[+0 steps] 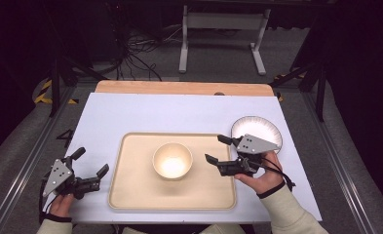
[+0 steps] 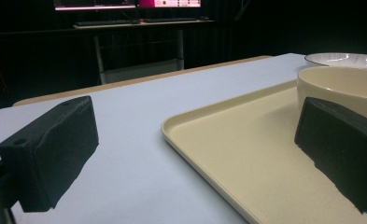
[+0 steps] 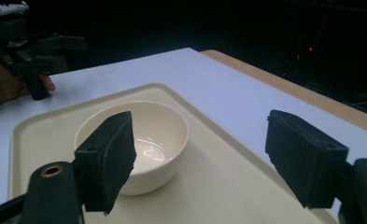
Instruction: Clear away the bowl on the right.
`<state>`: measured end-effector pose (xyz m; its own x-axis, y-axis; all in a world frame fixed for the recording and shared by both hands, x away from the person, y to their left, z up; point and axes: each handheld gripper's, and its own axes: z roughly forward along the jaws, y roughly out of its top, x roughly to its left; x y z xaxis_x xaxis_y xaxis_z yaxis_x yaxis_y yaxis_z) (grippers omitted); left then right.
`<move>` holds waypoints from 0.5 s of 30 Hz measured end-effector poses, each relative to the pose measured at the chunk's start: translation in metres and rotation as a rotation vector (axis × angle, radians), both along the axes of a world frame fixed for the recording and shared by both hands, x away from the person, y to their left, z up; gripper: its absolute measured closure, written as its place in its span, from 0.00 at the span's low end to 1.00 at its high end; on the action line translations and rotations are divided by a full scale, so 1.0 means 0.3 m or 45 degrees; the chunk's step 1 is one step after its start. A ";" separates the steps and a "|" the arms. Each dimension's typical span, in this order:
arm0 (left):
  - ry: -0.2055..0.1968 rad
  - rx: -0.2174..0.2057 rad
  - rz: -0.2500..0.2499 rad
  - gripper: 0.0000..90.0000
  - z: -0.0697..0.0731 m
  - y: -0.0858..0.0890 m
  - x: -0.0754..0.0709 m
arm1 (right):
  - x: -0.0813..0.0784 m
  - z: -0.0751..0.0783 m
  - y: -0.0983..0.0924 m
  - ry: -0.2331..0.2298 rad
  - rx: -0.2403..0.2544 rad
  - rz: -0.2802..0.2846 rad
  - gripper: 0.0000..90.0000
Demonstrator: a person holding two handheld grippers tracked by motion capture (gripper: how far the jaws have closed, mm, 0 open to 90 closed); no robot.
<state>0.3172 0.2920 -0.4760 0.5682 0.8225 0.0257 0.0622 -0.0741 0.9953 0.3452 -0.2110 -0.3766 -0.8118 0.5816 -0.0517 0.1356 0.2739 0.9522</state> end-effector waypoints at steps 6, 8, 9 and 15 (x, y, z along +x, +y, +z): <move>0.001 0.000 0.001 0.00 0.000 0.000 0.000 | -0.024 -0.010 -0.054 -0.043 0.038 -0.020 0.27; 0.001 0.000 0.001 0.00 0.000 -0.001 0.000 | -0.029 -0.013 -0.069 -0.070 0.050 -0.025 0.27; 0.002 0.000 0.001 0.00 0.000 -0.001 0.000 | -0.031 -0.015 -0.074 -0.075 0.053 -0.025 0.28; 0.001 0.001 0.000 0.00 0.000 -0.001 0.000 | -0.042 -0.047 -0.106 -0.110 0.074 -0.056 0.28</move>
